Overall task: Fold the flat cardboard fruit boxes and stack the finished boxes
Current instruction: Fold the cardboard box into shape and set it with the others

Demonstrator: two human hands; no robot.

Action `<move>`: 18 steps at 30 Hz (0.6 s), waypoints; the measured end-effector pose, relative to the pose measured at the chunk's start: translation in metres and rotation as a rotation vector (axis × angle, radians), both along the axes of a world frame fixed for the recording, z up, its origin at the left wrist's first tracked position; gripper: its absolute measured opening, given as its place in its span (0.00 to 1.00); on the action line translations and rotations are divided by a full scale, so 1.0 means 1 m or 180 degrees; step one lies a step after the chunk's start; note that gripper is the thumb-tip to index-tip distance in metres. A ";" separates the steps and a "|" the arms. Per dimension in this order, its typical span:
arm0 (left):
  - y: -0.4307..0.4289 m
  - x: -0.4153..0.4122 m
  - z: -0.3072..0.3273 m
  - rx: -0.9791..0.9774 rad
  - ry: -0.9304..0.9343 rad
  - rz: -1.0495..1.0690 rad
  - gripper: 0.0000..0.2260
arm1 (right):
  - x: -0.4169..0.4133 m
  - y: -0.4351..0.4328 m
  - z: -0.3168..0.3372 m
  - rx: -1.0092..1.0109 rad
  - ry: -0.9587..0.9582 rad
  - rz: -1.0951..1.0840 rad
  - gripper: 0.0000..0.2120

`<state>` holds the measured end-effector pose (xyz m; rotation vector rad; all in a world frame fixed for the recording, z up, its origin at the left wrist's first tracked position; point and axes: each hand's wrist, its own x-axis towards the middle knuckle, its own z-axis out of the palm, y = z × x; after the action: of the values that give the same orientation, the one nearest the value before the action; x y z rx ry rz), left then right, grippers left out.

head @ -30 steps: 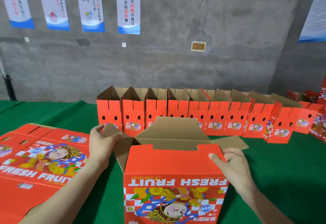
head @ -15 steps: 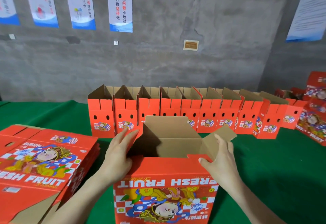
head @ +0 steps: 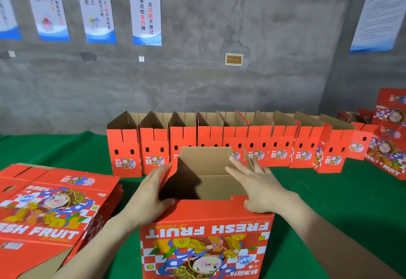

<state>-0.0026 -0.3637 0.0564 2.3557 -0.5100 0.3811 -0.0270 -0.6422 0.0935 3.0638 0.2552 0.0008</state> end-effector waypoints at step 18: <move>-0.013 0.056 0.010 0.1250 0.0710 0.0094 0.44 | -0.009 -0.017 -0.036 0.1554 -0.1079 0.1061 0.27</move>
<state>0.0536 -0.3770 0.0667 2.7428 -0.4767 0.0270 -0.0361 -0.6588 0.0577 3.3572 0.8468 0.6878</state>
